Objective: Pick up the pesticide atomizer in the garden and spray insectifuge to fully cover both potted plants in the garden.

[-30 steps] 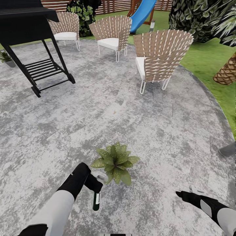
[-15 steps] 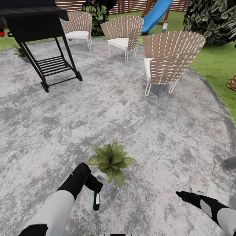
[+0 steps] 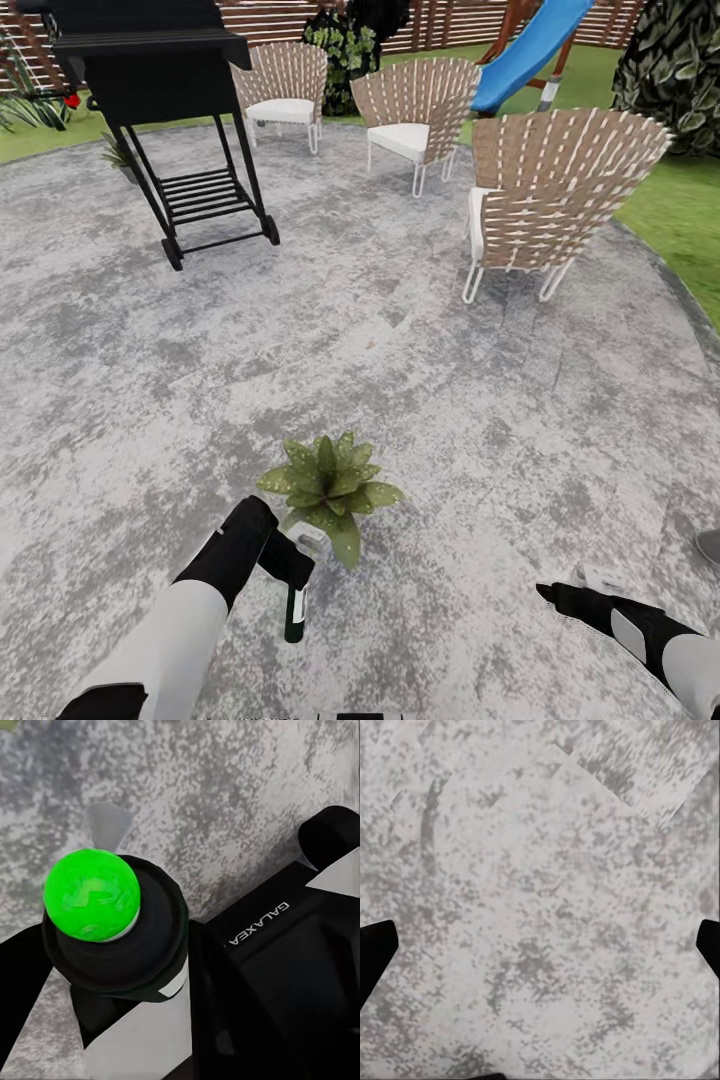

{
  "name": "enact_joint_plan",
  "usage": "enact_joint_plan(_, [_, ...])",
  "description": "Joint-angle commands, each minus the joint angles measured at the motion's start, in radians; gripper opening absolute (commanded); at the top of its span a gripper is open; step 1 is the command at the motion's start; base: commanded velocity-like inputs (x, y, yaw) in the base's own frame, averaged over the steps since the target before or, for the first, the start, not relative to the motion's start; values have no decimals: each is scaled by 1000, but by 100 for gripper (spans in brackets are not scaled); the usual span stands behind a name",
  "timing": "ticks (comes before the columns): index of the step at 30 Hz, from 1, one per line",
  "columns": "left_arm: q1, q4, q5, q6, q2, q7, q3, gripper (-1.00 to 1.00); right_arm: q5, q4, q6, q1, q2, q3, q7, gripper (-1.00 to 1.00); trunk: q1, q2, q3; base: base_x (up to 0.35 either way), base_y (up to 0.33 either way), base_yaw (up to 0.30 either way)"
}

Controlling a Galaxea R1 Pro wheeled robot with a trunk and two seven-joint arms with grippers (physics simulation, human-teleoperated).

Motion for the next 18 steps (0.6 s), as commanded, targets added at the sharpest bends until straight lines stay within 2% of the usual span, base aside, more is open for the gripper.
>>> enact_joint_plan(1, [-1, -1, -11, 5, -2, -9, 7, -100, -11, -2, 6, 0, -1, 7, 2, 100, 0, 0, -1, 0, -319, 243])
enact_joint_plan(4, [-1, -1, -11, 5, -2, -9, 7, -100, -11, -2, 6, 0, -1, 7, 2, 100, 0, 0, -1, 0, -140, 243])
enact_joint_plan(11, [-1, -1, -11, 5, -2, -9, 7, -100, -10, -2, 6, 0, -1, 7, 2, 100, 0, 0, -1, 0, -10, 235])
enact_joint_plan(16, [-1, -3, -10, 5, -1, -9, 9, -100, -11, -2, 6, 0, -1, 6, 2, 100, 0, 0, -1, 0, -18, 72])
enact_joint_plan(18, [-1, -3, -9, 5, -1, -9, 8, -100, -11, -2, 6, 0, -1, 6, 2, 100, 0, 0, -1, 0, -211, 6])
